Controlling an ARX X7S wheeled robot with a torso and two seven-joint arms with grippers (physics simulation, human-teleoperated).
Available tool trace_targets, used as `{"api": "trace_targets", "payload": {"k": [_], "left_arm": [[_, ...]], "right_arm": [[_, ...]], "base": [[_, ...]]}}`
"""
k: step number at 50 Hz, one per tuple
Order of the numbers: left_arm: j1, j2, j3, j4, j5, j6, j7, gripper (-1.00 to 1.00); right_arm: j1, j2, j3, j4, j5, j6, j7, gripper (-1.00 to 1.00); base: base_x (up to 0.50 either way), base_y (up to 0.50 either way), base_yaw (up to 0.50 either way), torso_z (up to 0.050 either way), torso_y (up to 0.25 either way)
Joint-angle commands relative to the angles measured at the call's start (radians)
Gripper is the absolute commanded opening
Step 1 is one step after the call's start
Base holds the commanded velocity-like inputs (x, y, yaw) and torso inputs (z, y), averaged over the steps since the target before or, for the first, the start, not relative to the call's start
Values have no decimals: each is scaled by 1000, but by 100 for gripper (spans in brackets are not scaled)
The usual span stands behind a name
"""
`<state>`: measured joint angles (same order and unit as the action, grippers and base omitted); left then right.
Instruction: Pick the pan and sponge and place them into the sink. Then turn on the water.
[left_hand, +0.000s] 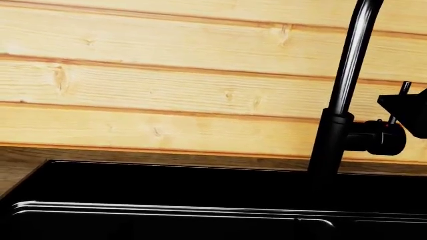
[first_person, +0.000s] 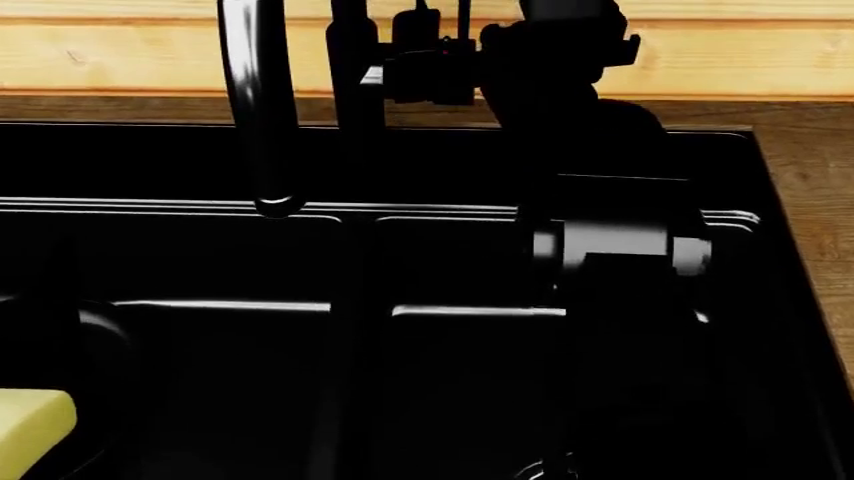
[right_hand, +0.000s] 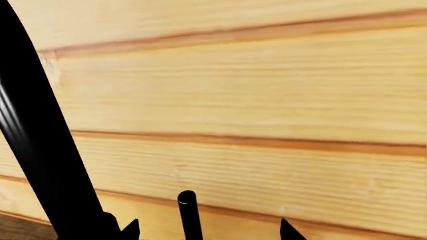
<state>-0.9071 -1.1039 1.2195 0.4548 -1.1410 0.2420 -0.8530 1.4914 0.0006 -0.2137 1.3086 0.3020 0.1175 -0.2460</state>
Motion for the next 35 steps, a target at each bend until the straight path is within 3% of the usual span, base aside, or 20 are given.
{"api": "trace_targets", "payload": {"k": [1,18,35], "left_arm": [[10,-12,-1,1,0,6,4,100],[7,-10,-6,5,12,-2,-5,100],[25,-15,-15,-1,10,29,7,100]], "right_arm": [[9,0,-35,0,39,29,24,100],[31,0,-132,0,135,-1,40,100],[38,0,-115,0,118,-18,48,100]], "base": [[0,0,0,0,0],[0,0,0,6,-57],[0,0,0,5,-39]]}}
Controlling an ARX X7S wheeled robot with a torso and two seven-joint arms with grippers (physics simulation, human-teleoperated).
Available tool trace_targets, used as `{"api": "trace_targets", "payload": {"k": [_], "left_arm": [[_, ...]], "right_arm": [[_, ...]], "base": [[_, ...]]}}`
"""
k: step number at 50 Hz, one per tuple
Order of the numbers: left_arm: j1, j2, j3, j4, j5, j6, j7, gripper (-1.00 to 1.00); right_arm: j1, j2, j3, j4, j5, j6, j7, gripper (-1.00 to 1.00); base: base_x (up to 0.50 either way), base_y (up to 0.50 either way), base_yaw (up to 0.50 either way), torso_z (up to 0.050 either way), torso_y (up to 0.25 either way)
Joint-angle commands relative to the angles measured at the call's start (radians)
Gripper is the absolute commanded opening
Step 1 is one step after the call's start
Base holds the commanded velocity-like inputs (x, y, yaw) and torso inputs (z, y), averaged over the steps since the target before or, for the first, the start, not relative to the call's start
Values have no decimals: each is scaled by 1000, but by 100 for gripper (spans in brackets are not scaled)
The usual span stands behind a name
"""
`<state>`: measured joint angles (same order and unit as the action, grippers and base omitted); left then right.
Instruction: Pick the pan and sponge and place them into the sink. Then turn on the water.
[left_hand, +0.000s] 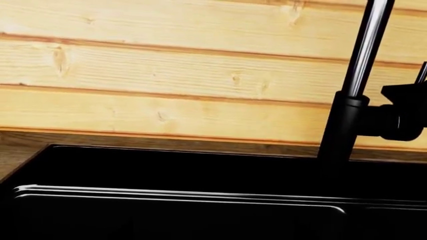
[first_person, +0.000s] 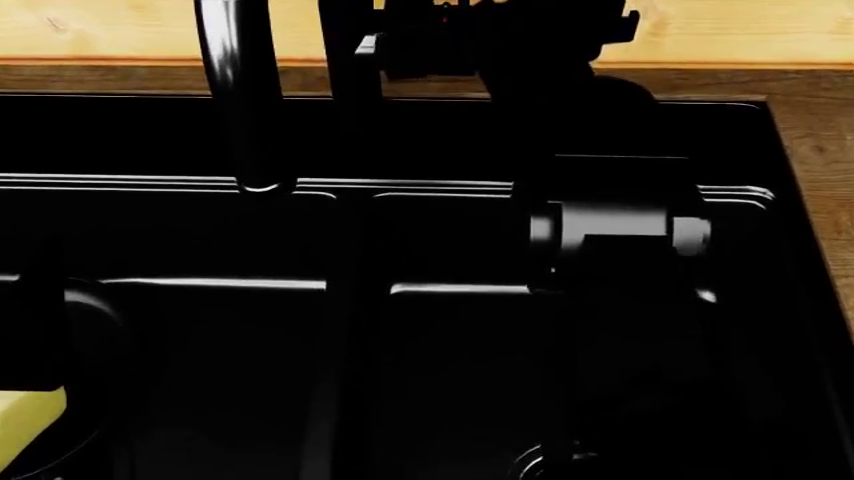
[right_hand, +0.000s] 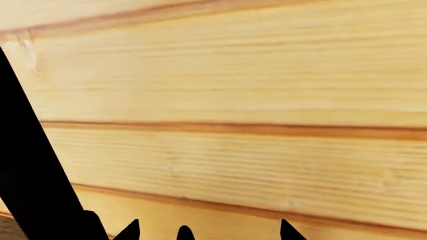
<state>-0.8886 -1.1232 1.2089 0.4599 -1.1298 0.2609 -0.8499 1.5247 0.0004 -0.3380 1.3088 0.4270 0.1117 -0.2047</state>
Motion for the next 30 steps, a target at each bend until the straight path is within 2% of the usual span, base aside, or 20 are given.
{"api": "trace_targets", "payload": {"k": [1,11,14,18,30], "left_arm": [[12,-7,-5,-4,-4,18,10,100],[6,15,-6,-14,-4,3,-1,100],[18,-5,-6,-10,-7,18,11,100],[13,16,-6,-20,-6,7,0,100],[23,0,-10,-15,-9,17,5,100]], "right_arm": [[3,0,18,0,-16,-14,10,100],[2,0,101,0,-85,0,43,100],[-2,0,132,0,-115,3,51,100],[-6,0,159,0,-137,4,56,100],[-16,1,278,0,-233,-1,77,100]], "base": [[0,0,0,0,0],[0,0,0,0,0],[0,0,0,0,0],[0,0,0,0,0],[0,0,0,0,0]]}}
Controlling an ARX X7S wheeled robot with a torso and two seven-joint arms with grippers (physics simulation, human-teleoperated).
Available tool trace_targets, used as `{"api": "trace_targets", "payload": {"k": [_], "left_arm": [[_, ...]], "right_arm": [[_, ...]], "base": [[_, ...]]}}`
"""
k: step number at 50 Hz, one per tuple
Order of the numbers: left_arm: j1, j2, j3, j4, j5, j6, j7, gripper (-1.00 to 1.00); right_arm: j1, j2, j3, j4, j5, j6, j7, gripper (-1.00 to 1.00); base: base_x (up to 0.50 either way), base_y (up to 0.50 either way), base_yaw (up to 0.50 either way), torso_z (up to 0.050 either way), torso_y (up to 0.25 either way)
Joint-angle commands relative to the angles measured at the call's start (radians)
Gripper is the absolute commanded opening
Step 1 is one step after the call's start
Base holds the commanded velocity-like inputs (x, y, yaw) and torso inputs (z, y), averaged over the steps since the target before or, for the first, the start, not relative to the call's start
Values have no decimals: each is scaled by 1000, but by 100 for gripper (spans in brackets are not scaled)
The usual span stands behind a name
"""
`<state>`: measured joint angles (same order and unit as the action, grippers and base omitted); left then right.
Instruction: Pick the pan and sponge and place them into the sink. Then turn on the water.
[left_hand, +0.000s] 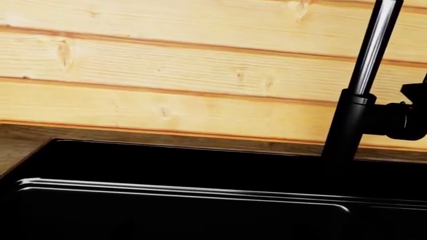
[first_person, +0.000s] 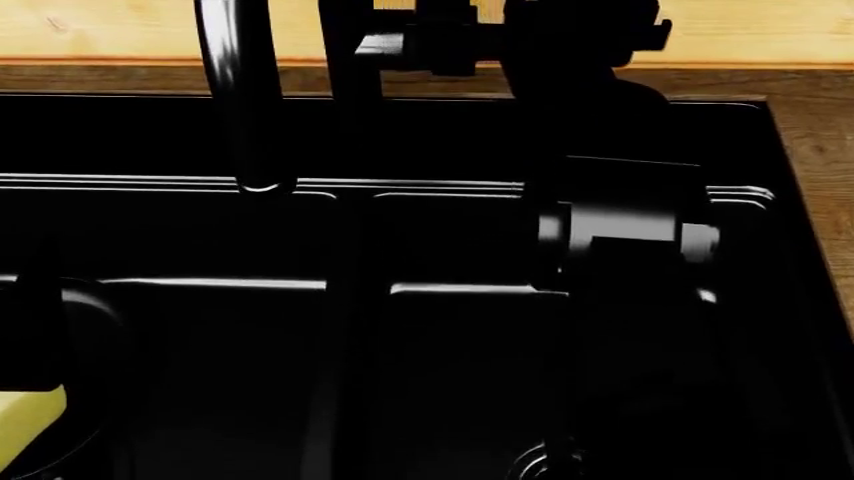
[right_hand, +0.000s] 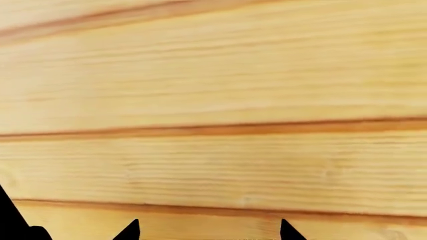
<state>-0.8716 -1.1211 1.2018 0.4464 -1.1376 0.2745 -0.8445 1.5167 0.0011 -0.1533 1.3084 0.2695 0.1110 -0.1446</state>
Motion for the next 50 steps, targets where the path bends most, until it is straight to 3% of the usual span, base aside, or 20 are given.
{"api": "trace_targets", "payload": {"k": [1,22,50], "left_arm": [[5,-1,-3,-1,-1,2,-2,100],[10,-20,-11,8,-7,6,0,100],[-3,1,-17,6,-5,-23,-12,100]], "right_arm": [[-10,1,102,0,-82,-2,17,100],[-28,8,248,0,-191,43,11,100],[-59,26,321,0,-246,36,10,100]], "base": [[0,0,0,0,0],[0,0,0,0,0],[0,0,0,0,-1]]}}
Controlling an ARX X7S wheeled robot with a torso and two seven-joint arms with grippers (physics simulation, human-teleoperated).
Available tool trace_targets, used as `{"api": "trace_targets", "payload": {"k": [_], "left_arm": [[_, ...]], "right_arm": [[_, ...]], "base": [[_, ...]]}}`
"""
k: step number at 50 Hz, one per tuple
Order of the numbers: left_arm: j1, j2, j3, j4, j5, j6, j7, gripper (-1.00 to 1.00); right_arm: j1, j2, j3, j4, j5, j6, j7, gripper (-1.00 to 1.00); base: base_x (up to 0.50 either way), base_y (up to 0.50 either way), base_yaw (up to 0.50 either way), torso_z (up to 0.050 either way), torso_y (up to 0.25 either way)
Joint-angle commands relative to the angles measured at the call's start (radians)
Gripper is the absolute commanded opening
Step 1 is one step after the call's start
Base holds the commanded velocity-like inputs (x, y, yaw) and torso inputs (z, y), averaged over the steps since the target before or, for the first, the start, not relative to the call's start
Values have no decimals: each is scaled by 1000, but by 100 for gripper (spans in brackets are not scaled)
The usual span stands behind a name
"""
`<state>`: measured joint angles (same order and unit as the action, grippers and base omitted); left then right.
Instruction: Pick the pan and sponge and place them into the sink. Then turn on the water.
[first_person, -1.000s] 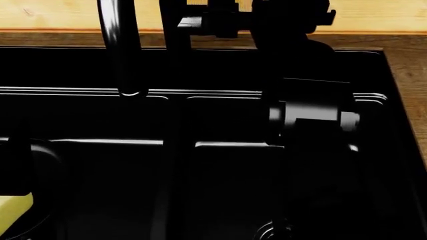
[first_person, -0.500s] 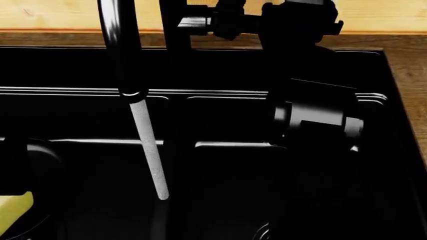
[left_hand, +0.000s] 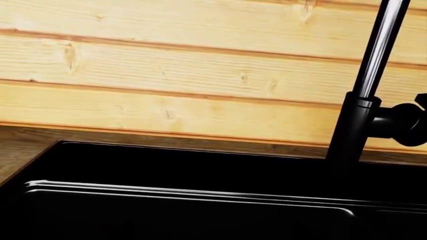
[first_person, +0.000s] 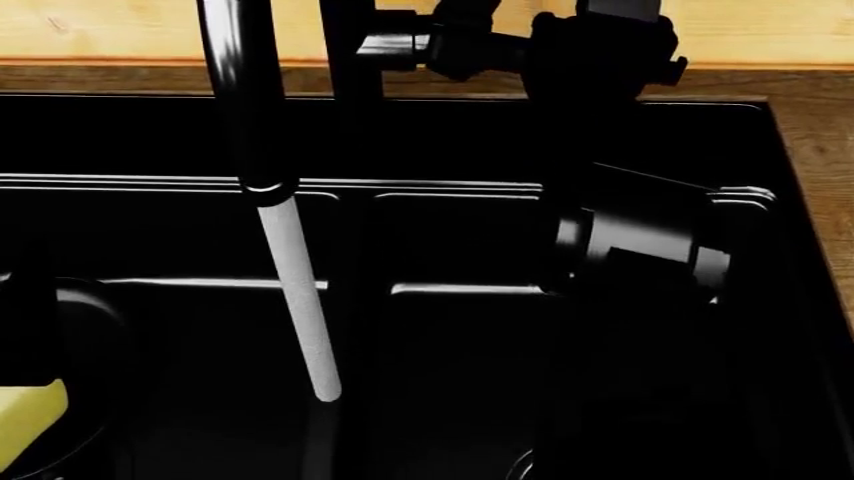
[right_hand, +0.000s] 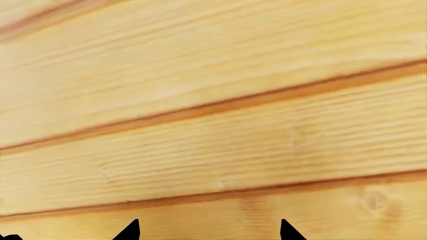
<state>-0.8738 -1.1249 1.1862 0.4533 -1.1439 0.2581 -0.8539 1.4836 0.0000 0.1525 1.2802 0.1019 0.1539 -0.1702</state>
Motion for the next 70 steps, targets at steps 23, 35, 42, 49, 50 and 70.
{"api": "trace_targets", "payload": {"k": [23,35,42,49,50,70], "left_arm": [[-2,10,-7,-3,-2,-13,4,100],[2,14,-9,-8,-1,-12,6,100],[4,15,-10,-8,-1,-13,7,100],[9,5,-12,-5,-3,-8,10,100],[8,8,-12,-6,-2,-10,9,100],[6,9,-18,-1,-3,-17,6,100]], "right_arm": [[18,7,-45,26,-83,-66,-43,100],[-101,11,-72,-323,5,187,-30,100],[-173,21,-66,-564,74,339,2,100],[-235,28,-47,-745,151,480,21,100],[-240,30,-50,-757,157,489,22,100],[-422,105,-62,-1268,286,831,78,100]], "base": [[0,0,0,0,-1],[0,0,0,0,0],[0,0,0,0,0],[0,0,0,0,0],[0,0,0,0,0],[0,0,0,0,0]]}}
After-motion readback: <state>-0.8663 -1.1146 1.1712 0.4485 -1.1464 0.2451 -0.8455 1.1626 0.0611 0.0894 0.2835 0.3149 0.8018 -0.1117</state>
